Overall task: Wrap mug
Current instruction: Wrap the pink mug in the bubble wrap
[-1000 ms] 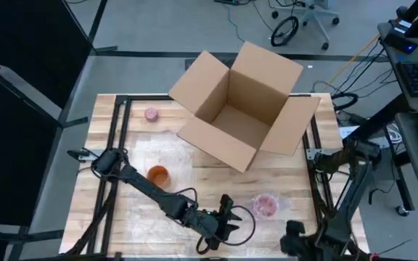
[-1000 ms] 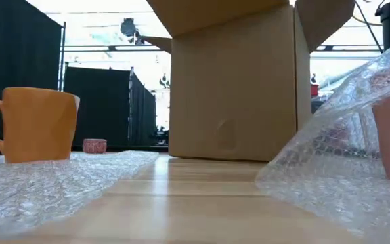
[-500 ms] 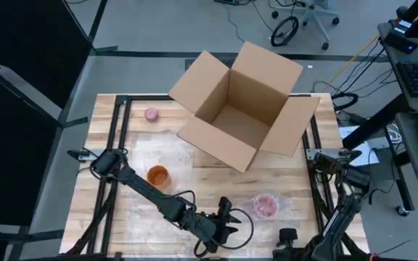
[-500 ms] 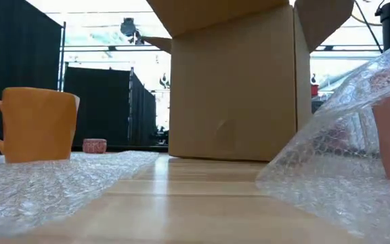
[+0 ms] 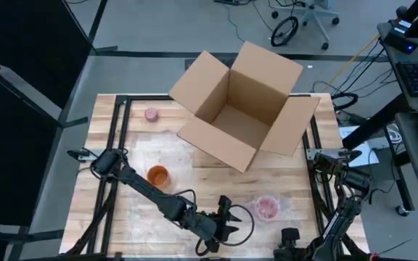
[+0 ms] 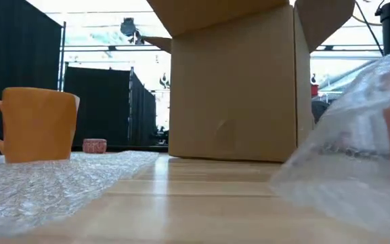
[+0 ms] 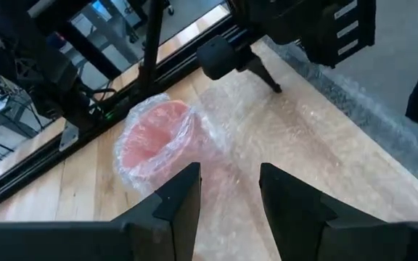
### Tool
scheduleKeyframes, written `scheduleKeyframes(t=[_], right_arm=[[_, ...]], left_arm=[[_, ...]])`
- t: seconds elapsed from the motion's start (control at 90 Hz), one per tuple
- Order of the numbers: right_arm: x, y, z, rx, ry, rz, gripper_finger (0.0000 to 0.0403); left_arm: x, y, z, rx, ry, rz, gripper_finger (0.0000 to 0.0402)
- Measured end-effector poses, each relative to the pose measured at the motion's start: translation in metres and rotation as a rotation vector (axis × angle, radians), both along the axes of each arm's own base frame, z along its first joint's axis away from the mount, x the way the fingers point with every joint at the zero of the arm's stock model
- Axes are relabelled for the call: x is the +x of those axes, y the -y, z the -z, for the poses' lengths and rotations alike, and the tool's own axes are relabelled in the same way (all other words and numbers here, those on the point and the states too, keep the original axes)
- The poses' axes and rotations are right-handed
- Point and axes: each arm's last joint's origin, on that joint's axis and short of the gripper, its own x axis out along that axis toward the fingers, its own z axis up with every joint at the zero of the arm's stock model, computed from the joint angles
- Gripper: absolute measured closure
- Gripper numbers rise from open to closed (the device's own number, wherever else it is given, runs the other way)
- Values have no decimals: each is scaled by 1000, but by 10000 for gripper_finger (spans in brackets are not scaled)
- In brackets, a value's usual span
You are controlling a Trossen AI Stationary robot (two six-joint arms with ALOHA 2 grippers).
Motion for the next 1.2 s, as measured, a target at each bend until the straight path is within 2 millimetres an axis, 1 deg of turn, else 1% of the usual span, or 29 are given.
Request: scheduleKeyframes(t=[0.089, 0.189, 0.289, 0.411, 0.633, 0.744, 0.9, 1.022, 1.2], right_arm=[[0, 1, 0, -1, -11, -1, 237], [0, 0, -4, 7, -8, -29, 279], [0, 2, -12, 13, -1, -49, 307], [2, 6, -20, 11, 5, -43, 328], [6, 14, -42, 45, 50, -32, 351], [9, 19, -55, 53, 90, -24, 355], [12, 29, -68, 37, 129, 11, 355], [13, 31, -70, 33, 135, 25, 355], [13, 34, -69, 19, 123, 57, 355]], left_arm=[[0, 0, 0, 0, 0, 0, 270], [0, 0, 0, 0, 0, 0, 270], [0, 0, 0, 0, 0, 0, 270], [0, 0, 0, 0, 1, 0, 270], [1, -2, 0, 0, 0, -5, 270], [3, -6, 0, -1, 0, -12, 270], [6, -10, 0, -6, -3, -15, 270], [7, -11, 1, -24, -14, 18, 270], [9, -14, 1, -26, -16, 16, 270]])
